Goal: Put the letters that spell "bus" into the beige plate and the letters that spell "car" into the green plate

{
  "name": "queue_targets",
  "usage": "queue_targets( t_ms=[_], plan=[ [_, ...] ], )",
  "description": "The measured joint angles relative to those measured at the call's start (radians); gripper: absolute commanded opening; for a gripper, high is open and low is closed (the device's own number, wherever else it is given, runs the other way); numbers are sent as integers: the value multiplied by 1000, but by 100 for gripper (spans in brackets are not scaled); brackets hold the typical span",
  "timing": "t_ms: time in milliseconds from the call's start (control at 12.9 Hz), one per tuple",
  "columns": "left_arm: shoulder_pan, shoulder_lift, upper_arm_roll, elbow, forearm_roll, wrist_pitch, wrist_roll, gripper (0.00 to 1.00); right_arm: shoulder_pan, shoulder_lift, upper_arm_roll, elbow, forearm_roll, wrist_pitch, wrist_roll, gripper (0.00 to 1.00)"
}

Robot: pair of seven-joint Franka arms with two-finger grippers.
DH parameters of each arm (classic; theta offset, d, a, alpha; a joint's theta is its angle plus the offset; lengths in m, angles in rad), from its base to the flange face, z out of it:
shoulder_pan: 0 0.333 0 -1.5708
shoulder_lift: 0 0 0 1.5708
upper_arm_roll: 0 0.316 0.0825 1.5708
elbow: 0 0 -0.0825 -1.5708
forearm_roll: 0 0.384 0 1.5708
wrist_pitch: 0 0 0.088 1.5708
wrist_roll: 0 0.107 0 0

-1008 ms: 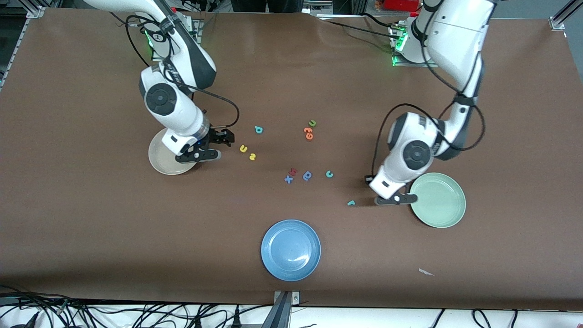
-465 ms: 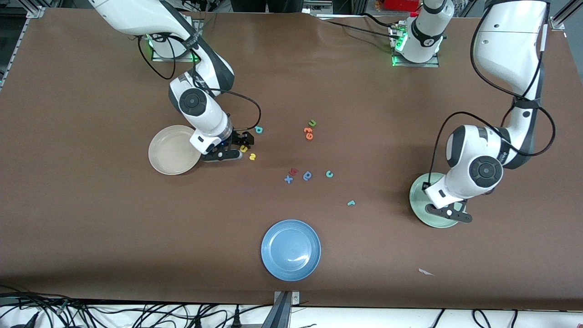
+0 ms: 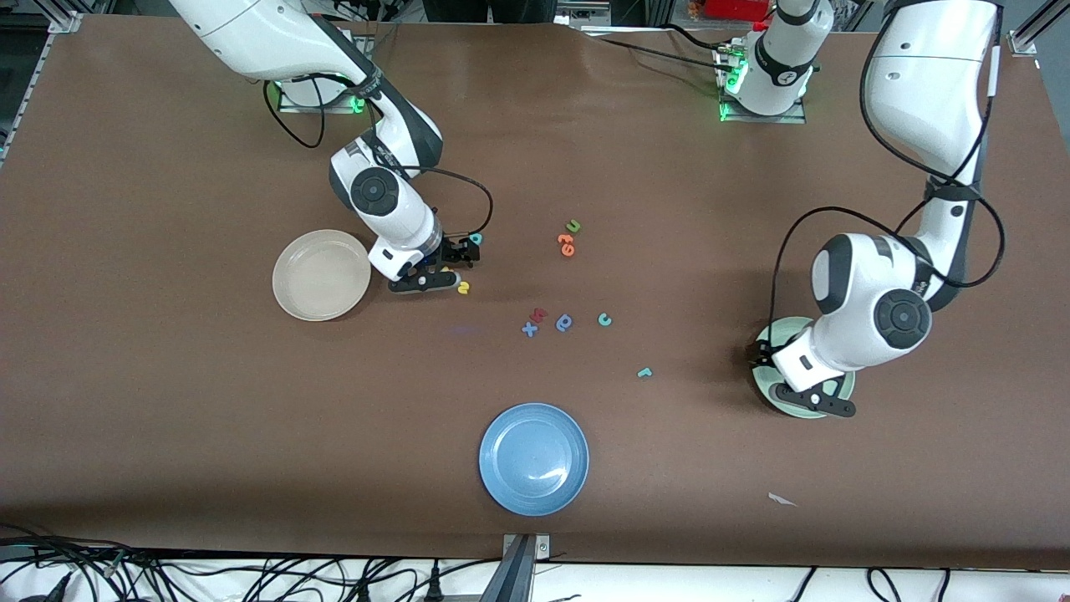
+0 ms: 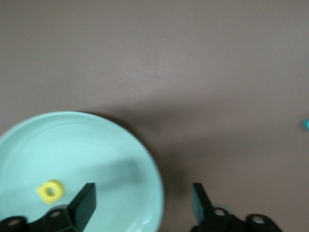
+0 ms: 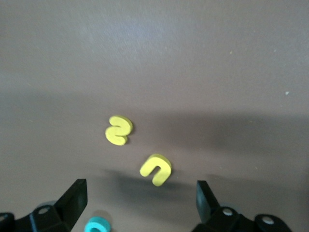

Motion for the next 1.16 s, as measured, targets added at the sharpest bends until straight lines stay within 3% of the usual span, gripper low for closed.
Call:
queue_targets(
  t_ms=[233,543,853,1163],
  plan=[
    [-101,51,-8,30,-2,12,-330,100,12,11,-23,-26,-85,15,36,100],
    [-208,169,-8,174,-2,30,-666,98,16,11,-25,-27,-101,19,38,99],
    [-231,253,-8,276,-2,30,-850,90,52,12,-37,-27,-218,20,70,99],
    [-244,290,-8,317,-2,30,-930,74,66,13,-54,-27,-246,20,76,92]
  ],
)
